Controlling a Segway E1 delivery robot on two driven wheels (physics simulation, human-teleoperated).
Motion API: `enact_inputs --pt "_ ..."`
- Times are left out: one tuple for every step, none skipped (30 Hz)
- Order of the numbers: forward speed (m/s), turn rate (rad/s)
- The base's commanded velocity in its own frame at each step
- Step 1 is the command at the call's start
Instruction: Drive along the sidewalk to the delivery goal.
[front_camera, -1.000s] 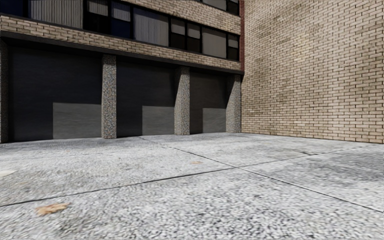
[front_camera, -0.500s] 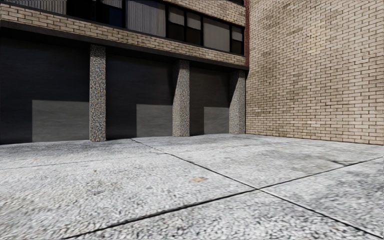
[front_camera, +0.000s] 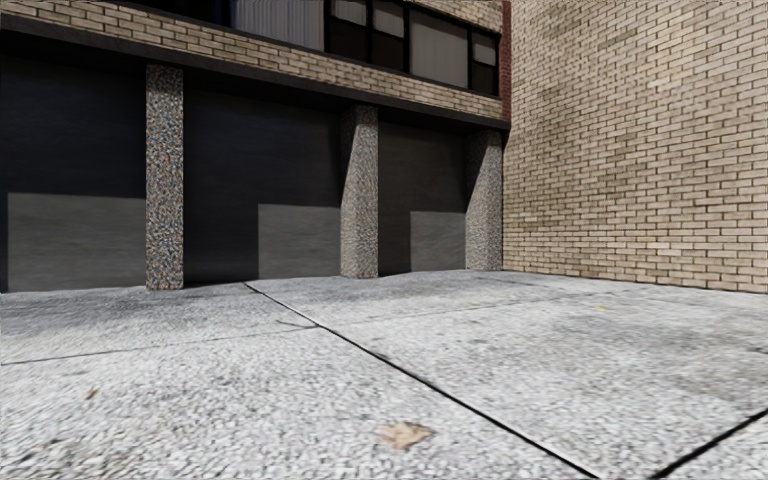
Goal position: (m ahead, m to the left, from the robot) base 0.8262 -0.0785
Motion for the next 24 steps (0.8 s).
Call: enact_inputs --pt "1.86 0.0" --pt "1.86 0.0" --pt "1.63 0.0" --pt "1.3 0.0" --pt "0.95 0.0" --pt "0.64 0.0" --pt "0.47 0.0" --pt "0.47 0.0" --pt "0.43 0.0" --pt "0.42 0.0" --pt "0.41 0.0" --pt "0.41 0.0" --pt "0.38 0.0" --pt "0.2 0.0" --pt "0.0 0.0" --pt "0.0 0.0" --pt "0.0 0.0" --pt "0.0 0.0" --pt "0.0 0.0" --pt "0.0 0.0" --pt "0.0 0.0" --pt "0.0 0.0" --pt "0.0 0.0" --pt "0.0 0.0"
